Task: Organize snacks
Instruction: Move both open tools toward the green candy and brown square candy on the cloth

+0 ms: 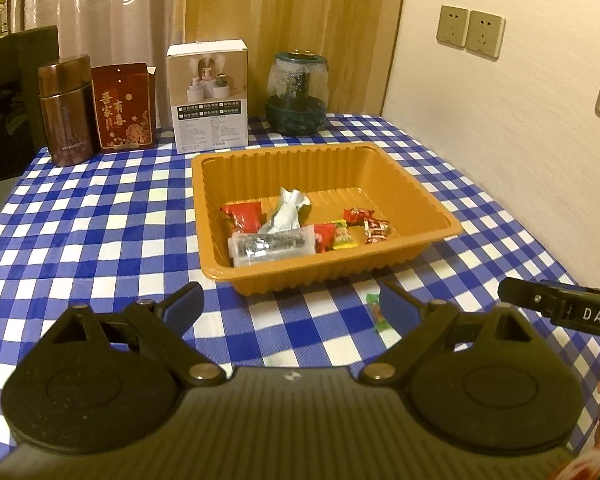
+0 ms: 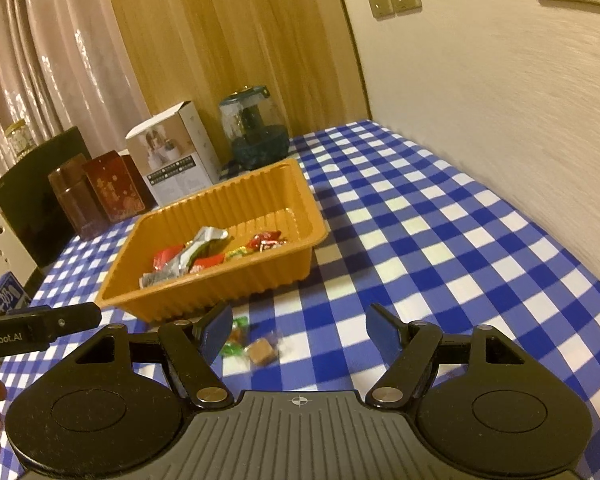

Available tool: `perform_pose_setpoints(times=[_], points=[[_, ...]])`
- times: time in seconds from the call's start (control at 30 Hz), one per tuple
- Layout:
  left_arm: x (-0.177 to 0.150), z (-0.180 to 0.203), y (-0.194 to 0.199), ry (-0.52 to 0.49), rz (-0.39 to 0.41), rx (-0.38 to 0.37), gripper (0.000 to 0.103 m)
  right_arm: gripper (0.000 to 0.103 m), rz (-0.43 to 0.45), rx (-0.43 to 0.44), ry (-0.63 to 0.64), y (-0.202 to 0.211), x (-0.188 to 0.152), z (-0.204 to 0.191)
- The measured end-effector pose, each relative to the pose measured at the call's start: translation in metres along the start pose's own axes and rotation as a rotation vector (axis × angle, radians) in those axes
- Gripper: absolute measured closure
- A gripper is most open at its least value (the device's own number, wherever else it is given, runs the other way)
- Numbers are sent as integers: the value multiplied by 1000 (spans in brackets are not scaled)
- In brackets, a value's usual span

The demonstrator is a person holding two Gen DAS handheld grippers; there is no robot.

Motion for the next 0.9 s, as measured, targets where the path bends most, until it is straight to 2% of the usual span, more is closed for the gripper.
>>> perform_pose_setpoints(times=[0.57, 0.8, 0.9], points=[[-14, -2, -10, -3, -79, 28, 9, 29, -67, 21, 105, -7, -16, -4], [-17, -12, -17, 37, -110, 20, 9, 29, -113, 98, 323, -26, -24, -26], [-18, -17, -21, 61, -117, 44, 9, 29, -129, 132, 379, -34, -28, -31]])
Point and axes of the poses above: each gripper's, at about its wrist camera, not at the fingertips, and y roughly against the way its jaws point, z to its right, x to its top, the point moved 5 cm from there along -y, roughly the way its jaws point, and after that the axes turned 13 degrees about y, right-handed, at the moved point
